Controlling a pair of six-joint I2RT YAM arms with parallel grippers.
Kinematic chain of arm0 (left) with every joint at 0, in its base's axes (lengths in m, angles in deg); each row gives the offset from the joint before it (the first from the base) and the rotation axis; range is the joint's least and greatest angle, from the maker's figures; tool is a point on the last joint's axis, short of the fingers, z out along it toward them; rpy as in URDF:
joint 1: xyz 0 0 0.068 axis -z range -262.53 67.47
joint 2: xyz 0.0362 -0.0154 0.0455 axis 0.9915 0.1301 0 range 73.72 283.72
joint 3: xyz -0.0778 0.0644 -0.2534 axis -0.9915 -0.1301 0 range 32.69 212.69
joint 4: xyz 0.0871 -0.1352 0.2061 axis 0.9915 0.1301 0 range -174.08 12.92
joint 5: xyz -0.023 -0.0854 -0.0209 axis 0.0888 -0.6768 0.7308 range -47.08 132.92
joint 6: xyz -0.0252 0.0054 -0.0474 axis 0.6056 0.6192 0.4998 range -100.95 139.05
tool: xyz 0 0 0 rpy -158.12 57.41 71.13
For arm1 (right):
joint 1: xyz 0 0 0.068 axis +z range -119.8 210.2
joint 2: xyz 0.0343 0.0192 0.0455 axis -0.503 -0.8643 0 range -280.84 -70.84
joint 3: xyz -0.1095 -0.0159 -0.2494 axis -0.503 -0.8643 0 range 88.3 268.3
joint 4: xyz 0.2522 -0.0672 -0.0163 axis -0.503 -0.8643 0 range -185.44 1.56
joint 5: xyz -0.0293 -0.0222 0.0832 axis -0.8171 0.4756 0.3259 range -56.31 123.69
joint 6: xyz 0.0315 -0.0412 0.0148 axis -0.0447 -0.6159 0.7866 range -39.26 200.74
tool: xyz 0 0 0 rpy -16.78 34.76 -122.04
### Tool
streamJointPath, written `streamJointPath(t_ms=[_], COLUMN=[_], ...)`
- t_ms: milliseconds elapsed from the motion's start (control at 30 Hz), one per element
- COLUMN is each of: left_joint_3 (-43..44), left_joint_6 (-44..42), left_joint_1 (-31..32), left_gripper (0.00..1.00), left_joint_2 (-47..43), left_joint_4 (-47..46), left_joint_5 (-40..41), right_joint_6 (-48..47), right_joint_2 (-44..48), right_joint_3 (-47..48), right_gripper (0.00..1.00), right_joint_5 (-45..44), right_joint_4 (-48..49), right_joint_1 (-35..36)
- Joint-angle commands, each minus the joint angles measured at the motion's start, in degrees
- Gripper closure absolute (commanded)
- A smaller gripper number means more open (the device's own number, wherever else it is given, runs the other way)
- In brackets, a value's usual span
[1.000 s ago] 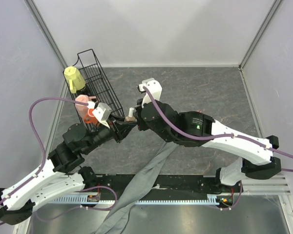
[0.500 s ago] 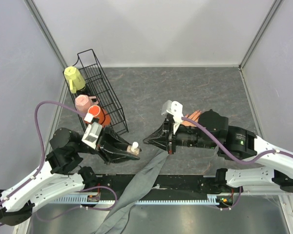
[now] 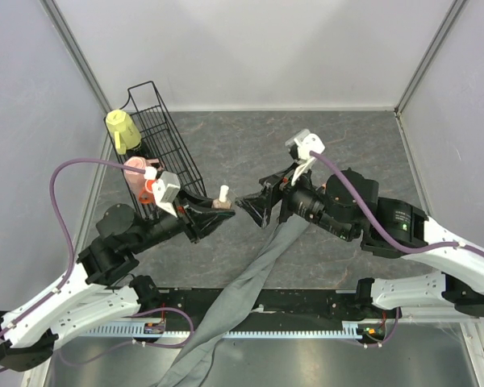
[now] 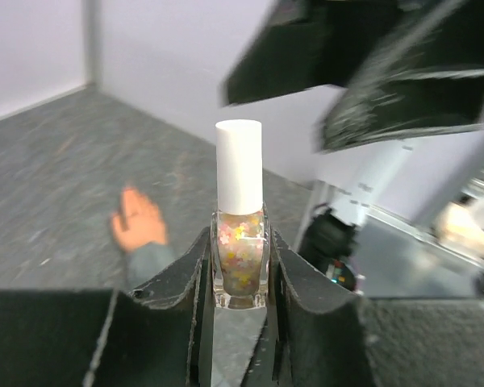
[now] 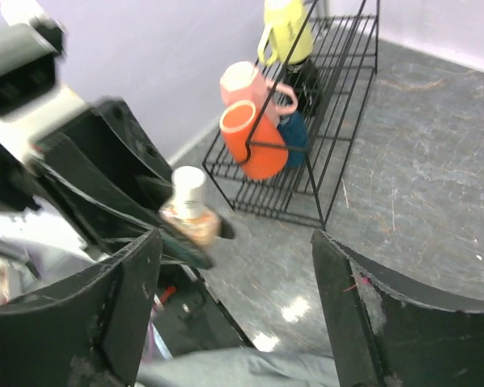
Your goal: Paint the nails
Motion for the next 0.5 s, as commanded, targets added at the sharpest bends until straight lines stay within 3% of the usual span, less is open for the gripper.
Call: streamJointPath(t_ms=[0, 100, 200, 467], left_joint_3=[2.13, 2.13, 2.13, 2.05], left_joint_6=[-1.83, -1.22, -0.69, -0.07], left_joint_1=[0.05, 0.05, 0.05, 0.05], left_gripper=[0.98, 0.98, 0.98, 0.98], left_joint_2=[1.56, 2.09, 2.09, 1.38], left_joint_4=[2.12, 1.5, 0.54, 0.36], left_joint_5=[11.72, 11.72, 11.72, 11.2], right_joint_6=[6.31, 6.49, 7.37, 7.81], right_joint_2=[-0.52, -5.0, -8.95, -13.79], right_joint_3=[4.5, 7.14, 8.9, 9.79], right_gripper=[0.16, 0.16, 0.3, 0.43], right_joint_5=[-5.24, -3.65, -4.27, -5.93], right_joint_4=[2.02, 2.29, 2.2, 2.29], right_joint_1=[0.13, 0.13, 0.22, 0.31])
